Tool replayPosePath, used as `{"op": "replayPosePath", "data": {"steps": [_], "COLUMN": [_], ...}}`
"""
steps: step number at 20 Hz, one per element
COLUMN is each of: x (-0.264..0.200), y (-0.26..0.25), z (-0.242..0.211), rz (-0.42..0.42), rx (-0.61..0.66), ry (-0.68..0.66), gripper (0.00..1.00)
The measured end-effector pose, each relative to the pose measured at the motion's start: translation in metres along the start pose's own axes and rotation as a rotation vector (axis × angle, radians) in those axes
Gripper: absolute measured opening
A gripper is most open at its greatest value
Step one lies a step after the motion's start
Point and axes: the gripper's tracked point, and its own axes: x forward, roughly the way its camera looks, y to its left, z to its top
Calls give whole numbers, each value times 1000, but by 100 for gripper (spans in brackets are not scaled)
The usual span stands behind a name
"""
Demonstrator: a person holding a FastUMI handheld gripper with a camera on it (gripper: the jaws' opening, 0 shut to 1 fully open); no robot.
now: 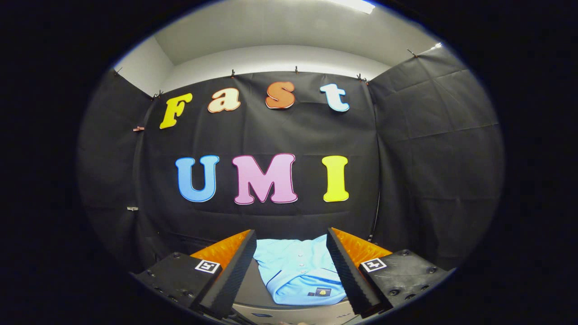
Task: Put the clothes into the washing machine and then close the washing machine lid.
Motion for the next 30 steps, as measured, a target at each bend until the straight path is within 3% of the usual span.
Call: {"op": "replayPosePath", "data": {"steps": [10,16,27,30], "x": [108,149,171,173], "y": [-3,-19,-31,-34], "z": [-53,-120,-196,-196], "rz": [-1,-24,-63,-85], "rx": [15,11,-14,20], "ry": [224,446,690,688], "gripper": [97,97,97,97]}}
